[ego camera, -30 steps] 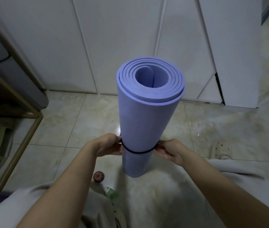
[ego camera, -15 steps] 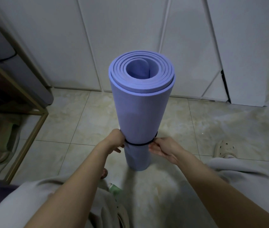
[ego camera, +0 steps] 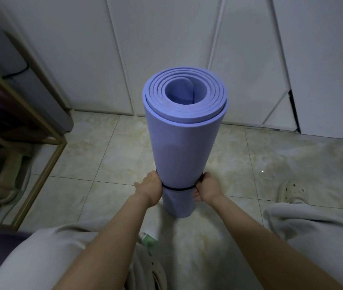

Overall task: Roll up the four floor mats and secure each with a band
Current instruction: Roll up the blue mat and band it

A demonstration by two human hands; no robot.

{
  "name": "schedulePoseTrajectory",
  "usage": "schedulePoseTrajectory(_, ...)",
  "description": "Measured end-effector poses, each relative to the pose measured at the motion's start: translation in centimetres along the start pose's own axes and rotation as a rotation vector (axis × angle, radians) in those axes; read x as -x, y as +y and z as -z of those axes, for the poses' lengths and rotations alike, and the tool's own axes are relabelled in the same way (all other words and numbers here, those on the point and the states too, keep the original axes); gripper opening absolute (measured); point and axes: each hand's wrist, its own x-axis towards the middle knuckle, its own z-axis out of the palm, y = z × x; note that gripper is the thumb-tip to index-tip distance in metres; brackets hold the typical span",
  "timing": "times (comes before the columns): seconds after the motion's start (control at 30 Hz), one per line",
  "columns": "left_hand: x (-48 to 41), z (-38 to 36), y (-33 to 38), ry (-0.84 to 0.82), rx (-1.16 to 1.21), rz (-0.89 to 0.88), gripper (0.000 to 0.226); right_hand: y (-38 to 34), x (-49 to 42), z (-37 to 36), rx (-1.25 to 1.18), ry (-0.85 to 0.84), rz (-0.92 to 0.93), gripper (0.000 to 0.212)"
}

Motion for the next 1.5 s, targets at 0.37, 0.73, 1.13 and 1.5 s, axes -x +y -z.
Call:
schedulePoseTrajectory(0.37,-0.2,0.9,-0.5,0.055,0.259,-0.076,0.024,-6.0,6.0,5.1,0.258,0.401,0.912,0.072)
schedulePoseTrajectory(0.73,3.0,8.0,2.2,0.216,0.920,-0.019,0.036,-17.0,13.2,9.1,0.883,0.161,1.201,0.066)
schedulePoseTrajectory(1.13,10.5,16.2,3.0,0.501,0.948,-0.669,0.078,-19.7,16.7,6.1,1.346,0.351,1.002,0.066)
schedulePoseTrajectory(1.5,13.6,25.4,-5.7,1.033,0.261,-0.470,0.075,-28.3,19.6,-2.6,1.303,0.479,1.225,0.054)
